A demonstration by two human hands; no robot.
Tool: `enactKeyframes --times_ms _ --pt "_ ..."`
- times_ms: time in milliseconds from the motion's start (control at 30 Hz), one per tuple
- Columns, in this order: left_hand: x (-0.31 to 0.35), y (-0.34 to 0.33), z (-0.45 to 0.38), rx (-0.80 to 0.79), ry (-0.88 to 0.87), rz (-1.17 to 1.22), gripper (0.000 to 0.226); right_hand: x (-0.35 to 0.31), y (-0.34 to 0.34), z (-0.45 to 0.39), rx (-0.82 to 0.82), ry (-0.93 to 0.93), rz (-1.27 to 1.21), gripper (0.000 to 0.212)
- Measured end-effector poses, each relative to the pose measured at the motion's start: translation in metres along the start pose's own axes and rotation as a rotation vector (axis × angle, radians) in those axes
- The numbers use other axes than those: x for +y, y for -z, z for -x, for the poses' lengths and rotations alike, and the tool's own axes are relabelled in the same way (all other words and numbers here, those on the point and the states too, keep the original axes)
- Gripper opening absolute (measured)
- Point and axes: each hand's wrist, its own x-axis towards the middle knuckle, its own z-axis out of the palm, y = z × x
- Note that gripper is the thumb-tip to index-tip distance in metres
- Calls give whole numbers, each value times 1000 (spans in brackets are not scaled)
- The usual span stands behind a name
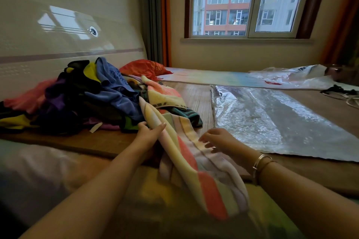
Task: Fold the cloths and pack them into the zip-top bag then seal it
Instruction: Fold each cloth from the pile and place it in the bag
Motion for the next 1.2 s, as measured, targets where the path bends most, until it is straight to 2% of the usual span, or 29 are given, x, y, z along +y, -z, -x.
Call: enactKeyframes --times_ms 67,133,267,400,500,567,633,800,933,1067,1200 --pt "-2 5 -17 25 5 21 72 0 -7 -23 84 -44 -9 30" --pt "-4 9 -34 42 34 68 63 -1 -13 -44 83 -73 -6 32" --pt "-9 11 -59 57 78 267 36 1 -24 -84 109 -167 -46 9" --pt "-14 20 -73 0 123 340 34 7 -30 -108 110 -270 -270 16" --pt "-12 24 -71 -75 115 345 32 7 -36 -114 7 -251 -353 18" --pt "-8 24 -66 -144 90 352 28 1 -39 -112 2 -241 -349 12" --pt "-2 24 -58 -216 61 347 25 -11 -38 -106 56 -182 -366 4" --pt "21 23 -39 -239 -6 211 26 -51 -6 -80 163 126 -526 21" --pt "48 19 -18 -286 -34 346 27 -88 28 -49 214 289 -695 23" --pt "79 17 8 -409 -113 433 43 -116 60 -13 260 401 -701 20" --pt "112 21 30 -360 -236 444 45 -136 91 18 343 457 -680 19"
